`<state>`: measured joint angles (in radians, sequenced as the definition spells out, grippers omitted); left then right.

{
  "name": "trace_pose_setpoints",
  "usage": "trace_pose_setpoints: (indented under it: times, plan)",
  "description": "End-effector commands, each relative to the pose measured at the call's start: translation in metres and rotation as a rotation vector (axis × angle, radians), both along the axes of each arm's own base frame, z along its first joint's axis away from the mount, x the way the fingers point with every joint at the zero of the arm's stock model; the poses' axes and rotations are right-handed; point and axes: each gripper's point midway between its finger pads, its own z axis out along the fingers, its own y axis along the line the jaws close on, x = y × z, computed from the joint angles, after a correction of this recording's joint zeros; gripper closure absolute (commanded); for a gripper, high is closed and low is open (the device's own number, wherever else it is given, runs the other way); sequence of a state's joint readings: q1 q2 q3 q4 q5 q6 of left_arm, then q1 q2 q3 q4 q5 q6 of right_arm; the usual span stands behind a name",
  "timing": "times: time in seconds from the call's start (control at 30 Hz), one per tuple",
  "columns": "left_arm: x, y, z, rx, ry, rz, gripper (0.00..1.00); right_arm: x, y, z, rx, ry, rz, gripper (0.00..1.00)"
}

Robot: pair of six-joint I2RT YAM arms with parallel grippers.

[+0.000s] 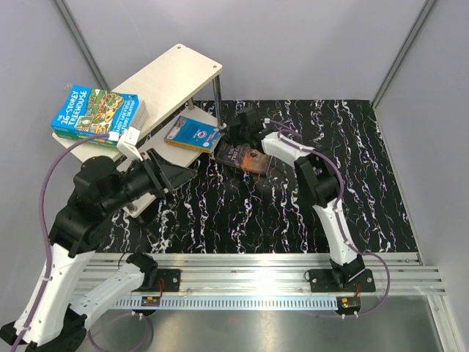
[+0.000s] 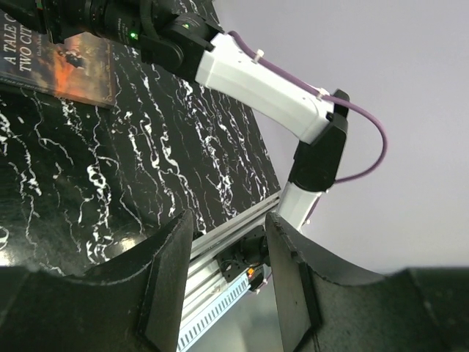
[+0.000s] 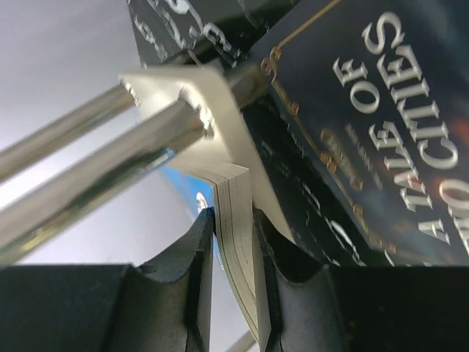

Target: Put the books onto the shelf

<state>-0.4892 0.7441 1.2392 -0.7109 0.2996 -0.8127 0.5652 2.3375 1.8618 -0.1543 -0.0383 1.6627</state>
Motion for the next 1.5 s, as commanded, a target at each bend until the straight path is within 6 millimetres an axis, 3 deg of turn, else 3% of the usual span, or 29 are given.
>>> trace_pose_setpoints:
  times: [0.0, 0.2, 0.4, 0.47, 0.53, 0.57, 0.6, 0.67, 0.8, 0.83, 0.87, 0.93, 0.97, 1.0, 1.03, 1.07, 1.13, 1.2, 1.23, 1.27, 1.33, 1.37, 1.43, 1.47]
  plan:
    - [-0.006, 0.008, 0.009, 0.020, -0.049, 0.014, 0.52, 0.011, -0.002, -0.023, -0.044, 0.039, -0.079, 1.00]
    - [-0.006, 0.010, 0.003, 0.046, -0.046, 0.018, 0.52, 0.013, 0.020, -0.030, -0.046, 0.031, -0.025, 1.00]
    - [-0.001, 0.008, -0.003, 0.045, -0.042, 0.022, 0.52, 0.001, 0.026, -0.035, -0.042, 0.036, 0.002, 1.00]
    - [-0.001, 0.008, -0.005, 0.044, -0.041, 0.021, 0.52, -0.005, 0.031, -0.036, -0.011, 0.042, 0.024, 0.86]
    - [0.001, 0.007, -0.006, 0.037, -0.041, 0.024, 0.52, -0.010, 0.038, -0.033, -0.003, 0.031, 0.041, 0.66]
    - [0.002, 0.006, -0.006, 0.036, -0.040, 0.024, 0.52, -0.012, 0.042, -0.029, -0.007, 0.021, 0.060, 0.45]
    - [0.003, 0.006, -0.004, 0.030, -0.045, 0.025, 0.52, -0.014, 0.044, -0.027, -0.011, 0.021, 0.071, 0.37]
    - [0.005, 0.004, -0.002, 0.026, -0.043, 0.024, 0.52, -0.017, 0.048, -0.023, -0.010, 0.005, 0.099, 0.30]
    - [0.008, 0.003, 0.003, 0.010, -0.048, 0.028, 0.53, -0.031, 0.048, -0.015, -0.004, 0.015, 0.146, 0.29]
    - [0.008, 0.003, 0.004, 0.006, -0.045, 0.033, 0.53, -0.038, 0.045, -0.023, -0.020, 0.028, 0.160, 0.28]
    - [0.008, 0.002, 0.004, 0.002, -0.048, 0.032, 0.53, -0.042, 0.044, -0.009, -0.011, 0.015, 0.176, 0.28]
    - [0.011, 0.002, 0.003, -0.003, -0.048, 0.040, 0.53, -0.056, 0.033, -0.017, -0.046, 0.027, 0.199, 0.26]
    - [0.013, 0.002, 0.003, -0.004, -0.051, 0.043, 0.53, -0.057, 0.025, -0.005, -0.042, 0.013, 0.201, 0.25]
    - [0.014, 0.001, 0.002, -0.005, -0.046, 0.046, 0.53, -0.061, 0.020, -0.006, -0.046, 0.015, 0.206, 0.23]
    - [0.015, 0.001, 0.002, -0.009, -0.046, 0.046, 0.53, -0.070, 0.008, -0.022, -0.070, 0.047, 0.212, 0.23]
    - [0.016, 0.000, 0.002, -0.010, -0.045, 0.045, 0.53, -0.068, -0.003, -0.013, -0.057, 0.041, 0.212, 0.23]
    - [0.018, -0.004, 0.003, -0.018, -0.040, 0.036, 0.53, -0.077, -0.022, -0.029, -0.087, 0.080, 0.225, 0.22]
    - [0.022, -0.008, 0.001, -0.017, -0.037, 0.022, 0.53, -0.077, -0.047, -0.017, -0.103, 0.069, 0.222, 0.22]
    - [0.024, -0.010, -0.002, -0.009, -0.030, 0.016, 0.53, -0.085, -0.059, -0.025, -0.138, 0.072, 0.242, 0.22]
    - [0.027, -0.012, -0.007, 0.004, -0.017, 0.012, 0.53, -0.085, -0.069, -0.006, -0.134, 0.030, 0.245, 0.22]
    - [0.034, -0.016, -0.018, 0.034, 0.003, 0.002, 0.53, -0.088, -0.096, -0.009, -0.153, 0.019, 0.241, 0.20]
    - [0.038, -0.017, -0.020, 0.040, 0.000, 0.005, 0.53, -0.086, -0.099, 0.009, -0.112, -0.038, 0.261, 0.19]
    - [0.048, -0.018, -0.027, 0.057, 0.009, 0.032, 0.52, -0.085, -0.116, 0.012, -0.109, -0.061, 0.279, 0.19]
    - [0.054, -0.017, -0.029, 0.063, 0.011, 0.050, 0.52, -0.086, -0.115, 0.018, -0.096, -0.082, 0.312, 0.20]
